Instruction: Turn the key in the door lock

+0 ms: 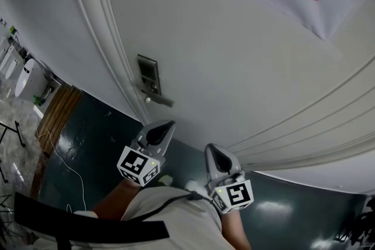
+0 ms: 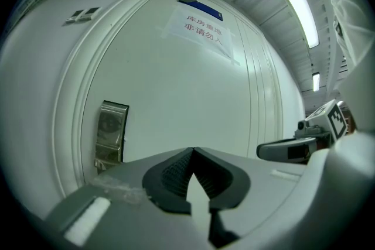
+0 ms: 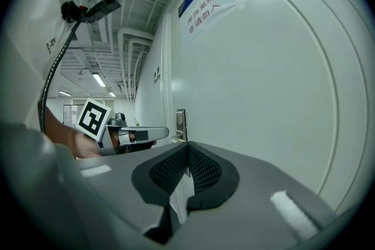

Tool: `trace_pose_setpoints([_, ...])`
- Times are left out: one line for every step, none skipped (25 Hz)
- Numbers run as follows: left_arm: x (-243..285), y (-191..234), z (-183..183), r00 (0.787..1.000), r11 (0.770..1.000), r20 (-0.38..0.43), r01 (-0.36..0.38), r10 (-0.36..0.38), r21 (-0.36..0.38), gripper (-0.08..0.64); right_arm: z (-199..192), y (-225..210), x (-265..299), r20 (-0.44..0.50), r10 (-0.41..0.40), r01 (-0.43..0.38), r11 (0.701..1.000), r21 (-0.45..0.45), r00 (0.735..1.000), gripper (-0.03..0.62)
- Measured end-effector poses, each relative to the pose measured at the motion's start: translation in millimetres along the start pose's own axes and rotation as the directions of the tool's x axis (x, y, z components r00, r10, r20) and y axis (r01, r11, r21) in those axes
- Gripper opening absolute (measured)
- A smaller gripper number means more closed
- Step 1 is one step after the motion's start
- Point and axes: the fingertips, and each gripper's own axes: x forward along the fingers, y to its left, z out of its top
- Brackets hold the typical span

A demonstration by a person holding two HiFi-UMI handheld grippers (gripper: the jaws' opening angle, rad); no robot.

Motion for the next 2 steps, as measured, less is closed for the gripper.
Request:
trace_pose_setpoints([-1.0, 1.6, -1.4, 1.000, 1.000, -0.002, -0.002, 0.002, -0.003, 0.005, -0.6, 1.3, 0.6, -0.001, 0.000, 0.000, 1.000, -0.001, 1.000, 0.008])
trace_pose_setpoints([-2.2, 3.3, -2.9, 1.000, 1.000, -0.004, -0.005, 0.005, -0.007, 0.005, -1.3, 2.7, 1.2, -0.001, -0.001, 0.001, 1.000, -0.002, 1.000, 0.008])
